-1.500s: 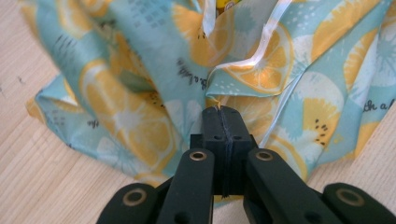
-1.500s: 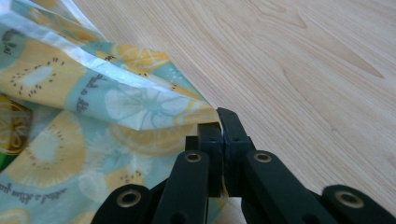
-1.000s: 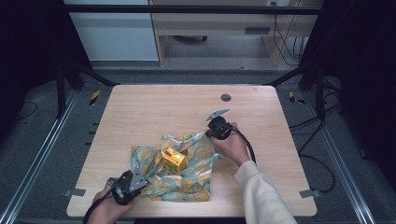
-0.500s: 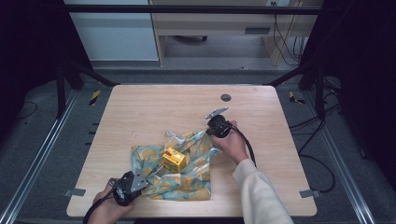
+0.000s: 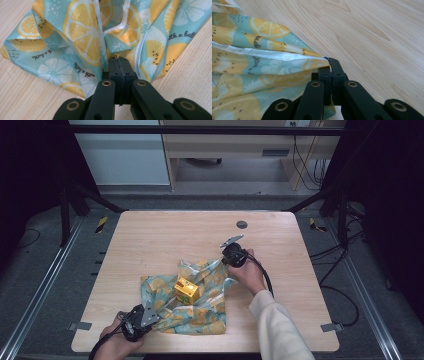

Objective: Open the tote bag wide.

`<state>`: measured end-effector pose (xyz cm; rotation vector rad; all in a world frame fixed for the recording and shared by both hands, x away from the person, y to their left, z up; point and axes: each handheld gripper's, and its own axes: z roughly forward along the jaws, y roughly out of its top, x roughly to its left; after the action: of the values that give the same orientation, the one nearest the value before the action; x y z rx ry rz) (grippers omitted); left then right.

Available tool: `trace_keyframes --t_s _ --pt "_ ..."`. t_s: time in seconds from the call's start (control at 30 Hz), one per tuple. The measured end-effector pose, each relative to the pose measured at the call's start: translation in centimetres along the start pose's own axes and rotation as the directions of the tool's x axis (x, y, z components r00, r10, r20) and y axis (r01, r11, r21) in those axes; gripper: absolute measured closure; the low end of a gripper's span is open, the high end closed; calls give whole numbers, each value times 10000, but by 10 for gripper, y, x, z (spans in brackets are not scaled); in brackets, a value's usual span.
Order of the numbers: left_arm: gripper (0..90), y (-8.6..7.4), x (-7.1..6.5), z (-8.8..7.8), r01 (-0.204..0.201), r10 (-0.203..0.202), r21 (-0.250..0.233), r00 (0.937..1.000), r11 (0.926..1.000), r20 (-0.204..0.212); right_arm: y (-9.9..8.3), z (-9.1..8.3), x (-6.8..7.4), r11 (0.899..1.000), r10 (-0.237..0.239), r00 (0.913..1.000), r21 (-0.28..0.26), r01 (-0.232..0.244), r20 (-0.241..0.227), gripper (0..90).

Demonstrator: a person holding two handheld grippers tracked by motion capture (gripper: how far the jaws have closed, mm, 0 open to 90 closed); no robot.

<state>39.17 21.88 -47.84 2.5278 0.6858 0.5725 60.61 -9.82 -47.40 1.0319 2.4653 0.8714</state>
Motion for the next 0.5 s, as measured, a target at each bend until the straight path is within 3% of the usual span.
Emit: trace_keyframes --t_s 0.1,0.2,0.33,0.4,0.5 --pt "900 0 2 -3 102 -103 -134 9999 9999 -45 0 -1 1 10000 76 10000 62 -76 63 858" --pt "828 0 5 -10 367 -389 -732 9988 9966 -292 0 -4 3 9998 178 9998 82 -178 31 681" --pt "645 3 8 -19 731 -830 -1674 9951 9832 -529 0 -18 8 10000 17 10000 -27 -17 -70 422" --pt "574 5 7 -22 806 -956 -2069 9934 9750 -635 0 -28 13 9994 -184 9998 -286 184 -10 342" --pt "505 8 6 -28 597 -838 -2543 9928 9653 -853 -1 -41 19 9973 -327 9992 -669 310 -238 251"
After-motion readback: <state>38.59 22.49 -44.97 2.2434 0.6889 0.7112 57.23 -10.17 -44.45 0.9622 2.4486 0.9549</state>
